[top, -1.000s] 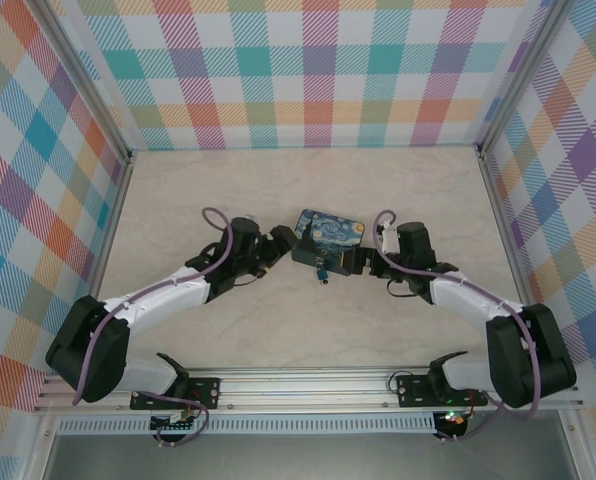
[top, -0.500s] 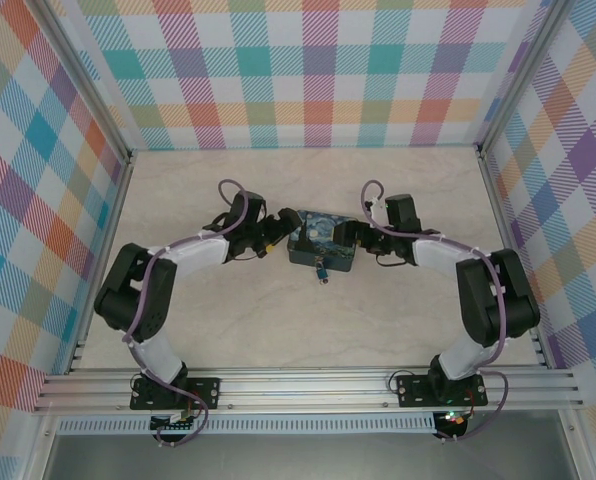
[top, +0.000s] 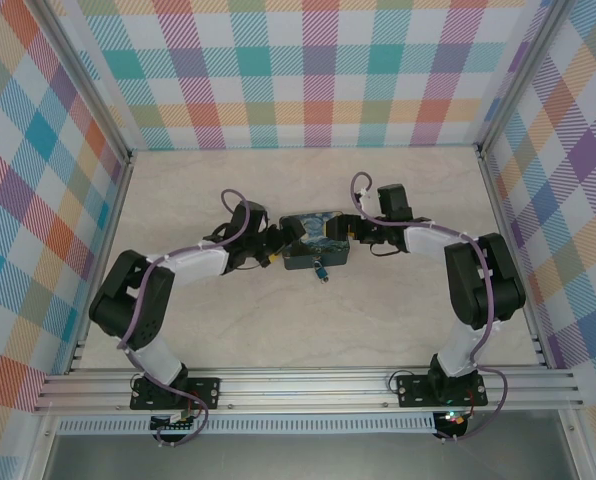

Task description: Unlock the padlock with the key

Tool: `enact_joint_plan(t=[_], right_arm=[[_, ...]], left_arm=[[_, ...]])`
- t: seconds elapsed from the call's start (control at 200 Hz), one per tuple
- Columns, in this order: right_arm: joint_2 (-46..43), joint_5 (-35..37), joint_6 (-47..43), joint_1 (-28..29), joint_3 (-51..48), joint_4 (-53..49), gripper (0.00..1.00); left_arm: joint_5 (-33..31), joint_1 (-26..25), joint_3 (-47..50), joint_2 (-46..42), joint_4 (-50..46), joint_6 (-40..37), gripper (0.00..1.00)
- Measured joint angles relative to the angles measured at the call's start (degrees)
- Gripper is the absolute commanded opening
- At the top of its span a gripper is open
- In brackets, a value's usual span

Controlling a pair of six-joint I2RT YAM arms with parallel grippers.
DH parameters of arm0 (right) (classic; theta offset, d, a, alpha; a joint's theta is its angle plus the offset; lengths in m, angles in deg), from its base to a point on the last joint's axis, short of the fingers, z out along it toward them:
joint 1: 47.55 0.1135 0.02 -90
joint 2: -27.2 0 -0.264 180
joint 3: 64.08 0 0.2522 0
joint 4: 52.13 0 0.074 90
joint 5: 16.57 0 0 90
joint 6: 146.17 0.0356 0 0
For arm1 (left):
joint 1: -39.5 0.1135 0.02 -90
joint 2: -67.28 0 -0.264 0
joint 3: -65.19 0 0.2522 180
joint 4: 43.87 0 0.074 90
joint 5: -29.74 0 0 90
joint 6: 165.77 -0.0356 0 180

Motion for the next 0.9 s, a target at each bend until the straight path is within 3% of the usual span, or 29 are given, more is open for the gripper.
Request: enact_joint_plan(t=[0.135, 0.335, 0.545, 0.68, 0.9], right_arm=[[-3.8, 7.5, -3.6, 0.1, -1.1, -1.6, 1.0], [-18.5, 18.6, -8.1, 1.5, -8.5, -2.1, 0.97], [-30.4, 31.7, -11.1, 14.4, -21.7, 0.4, 0.84], [-30.6, 40.4, -13.5, 23.8, -28.4, 3.3, 0.83], [-22.1, 50.7, -18.0, 31.1, -31.1, 12.3, 0.83]], left_arm=[[-2.5, -0.5, 2.4, -4.1, -1.6, 0.7, 0.98], [-6.6, 0.0, 2.1, -9.8, -6.7, -0.5, 0.97], [-6.1, 1.1, -5.3, -10.1, -11.1, -2.4, 0.86], [-3.3, 1.2, -12.0, -6.4, -9.9, -3.0, 0.78], [0.7, 0.6, -17.5, 2.1, -8.2, -3.0, 0.76]])
